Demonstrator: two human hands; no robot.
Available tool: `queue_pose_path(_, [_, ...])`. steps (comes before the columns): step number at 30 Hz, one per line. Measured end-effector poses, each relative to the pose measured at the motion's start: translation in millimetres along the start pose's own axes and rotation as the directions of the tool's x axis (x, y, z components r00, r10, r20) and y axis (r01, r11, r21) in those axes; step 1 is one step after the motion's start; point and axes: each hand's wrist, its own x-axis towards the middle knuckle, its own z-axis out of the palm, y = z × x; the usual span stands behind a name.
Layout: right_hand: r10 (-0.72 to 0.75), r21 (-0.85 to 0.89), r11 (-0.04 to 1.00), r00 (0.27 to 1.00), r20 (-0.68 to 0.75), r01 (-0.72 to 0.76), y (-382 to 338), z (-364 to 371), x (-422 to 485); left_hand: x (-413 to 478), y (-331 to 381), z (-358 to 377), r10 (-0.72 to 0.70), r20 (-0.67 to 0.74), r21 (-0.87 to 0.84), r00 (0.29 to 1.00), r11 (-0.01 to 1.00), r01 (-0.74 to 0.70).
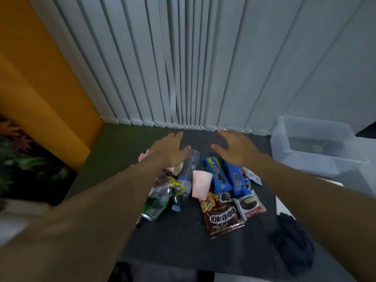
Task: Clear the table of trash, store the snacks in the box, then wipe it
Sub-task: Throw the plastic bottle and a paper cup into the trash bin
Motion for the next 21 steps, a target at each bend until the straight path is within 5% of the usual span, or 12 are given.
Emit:
queue_pose_path(12, [-0.055,0.101,0.995,0.929,0.367,0.019,10.1,103.1,14.7,12.5,-31.2,108.0,-0.15,0.232,-0.075,0.961,0.982,0.171])
queue_pose_path(21, [-0.073,0.158,0.987,0.928,0.364,0.015,17.5,98.6,22.5,23.2,-24.0,122.9,-0.218,0.335,0.033,0.917,0.975,0.219])
